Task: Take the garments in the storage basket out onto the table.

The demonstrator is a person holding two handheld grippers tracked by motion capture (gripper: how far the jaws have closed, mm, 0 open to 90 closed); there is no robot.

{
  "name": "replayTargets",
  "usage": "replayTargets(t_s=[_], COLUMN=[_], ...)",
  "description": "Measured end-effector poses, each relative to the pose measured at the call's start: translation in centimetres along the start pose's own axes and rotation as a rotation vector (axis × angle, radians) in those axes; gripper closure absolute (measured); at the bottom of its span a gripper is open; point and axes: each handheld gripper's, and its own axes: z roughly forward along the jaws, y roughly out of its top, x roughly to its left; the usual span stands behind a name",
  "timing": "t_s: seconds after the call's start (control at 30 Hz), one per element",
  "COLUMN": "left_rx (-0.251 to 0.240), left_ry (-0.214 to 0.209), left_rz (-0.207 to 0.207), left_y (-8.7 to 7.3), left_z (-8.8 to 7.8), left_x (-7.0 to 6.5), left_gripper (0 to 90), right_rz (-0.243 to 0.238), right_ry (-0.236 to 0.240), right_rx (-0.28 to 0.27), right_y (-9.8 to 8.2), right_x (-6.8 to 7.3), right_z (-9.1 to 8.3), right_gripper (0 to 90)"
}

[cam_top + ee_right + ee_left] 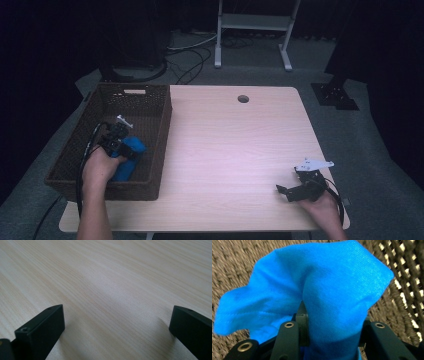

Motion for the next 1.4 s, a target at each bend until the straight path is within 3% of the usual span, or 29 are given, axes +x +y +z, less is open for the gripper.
replayTargets(t_s=[0.2,0.37,0.6,0.8,1.0,1.4], left_rx=[-0.076,-0.143,-0.181,-0.251,-0.338,-0.450], left_ry=[-0.028,-0.095,-0.114,-0.123,-0.170,-0.221], left_rz=[-0.016,-0.025,-0.024,-0.043,-0.061,-0.071], left_y=[0.0,-0.1,-0.2,-0.4,-0.7,-1.1], left_z=[-0.8,-1.3,-1.7,-2.4,-3.1,-4.0], left_x=[0.1,0.3,0.3,0.6,0.9,1.2], left_gripper=[60.0,59.9,59.9,59.9,59.9,60.0], right_rz=[0.000,0.000,0.000,0.000,0.000,0.002], right_ry=[0.000,0.000,0.000,0.000,0.000,-0.001], right_rx=[0.000,0.000,0.000,0.000,0.000,0.000], right_y=[0.0,0.0,0.0,0.0,0.0,0.0], right_x=[0.0,0.0,0.0,0.0,0.0,0.0], right_z=[0.0,0.0,0.0,0.0,0.0,0.0], right_gripper=[0.0,0.0,0.0,0.0,0.0,0.0])
